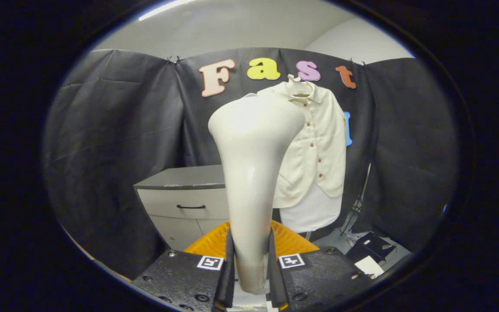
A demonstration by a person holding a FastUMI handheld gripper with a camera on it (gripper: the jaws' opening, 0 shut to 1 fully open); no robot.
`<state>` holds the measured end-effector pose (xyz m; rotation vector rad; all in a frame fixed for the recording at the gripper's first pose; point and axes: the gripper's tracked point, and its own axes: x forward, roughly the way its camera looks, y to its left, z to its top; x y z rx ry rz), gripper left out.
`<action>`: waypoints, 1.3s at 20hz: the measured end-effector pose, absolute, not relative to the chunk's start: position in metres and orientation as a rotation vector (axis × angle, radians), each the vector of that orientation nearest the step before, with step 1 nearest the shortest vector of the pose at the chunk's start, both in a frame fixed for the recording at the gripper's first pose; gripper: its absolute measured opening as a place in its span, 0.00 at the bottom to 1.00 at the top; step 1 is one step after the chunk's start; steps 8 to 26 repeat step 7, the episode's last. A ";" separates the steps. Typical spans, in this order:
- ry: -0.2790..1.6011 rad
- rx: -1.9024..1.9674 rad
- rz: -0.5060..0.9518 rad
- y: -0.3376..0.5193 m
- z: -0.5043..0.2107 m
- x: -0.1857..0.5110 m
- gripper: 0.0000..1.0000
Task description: Iron the clothes twice with a garment steamer, once on the left side and once on the right side.
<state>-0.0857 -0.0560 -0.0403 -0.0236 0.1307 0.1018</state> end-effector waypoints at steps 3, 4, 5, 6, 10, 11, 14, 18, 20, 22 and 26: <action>0.122 0.016 0.127 -0.075 -0.039 -0.094 0.32; 0.117 0.023 0.135 -0.080 -0.037 -0.095 0.32; 0.109 0.024 0.139 -0.085 -0.036 -0.097 0.32; 0.100 0.015 0.142 -0.089 -0.035 -0.098 0.32; 0.097 0.019 0.151 -0.092 -0.035 -0.099 0.32; 0.097 0.019 0.151 -0.092 -0.035 -0.099 0.32; 0.097 0.019 0.151 -0.092 -0.035 -0.099 0.32; 0.097 0.019 0.151 -0.092 -0.035 -0.099 0.32; 0.097 0.019 0.151 -0.092 -0.035 -0.099 0.32; 0.097 0.019 0.151 -0.092 -0.035 -0.099 0.32; 0.097 0.019 0.151 -0.092 -0.035 -0.099 0.32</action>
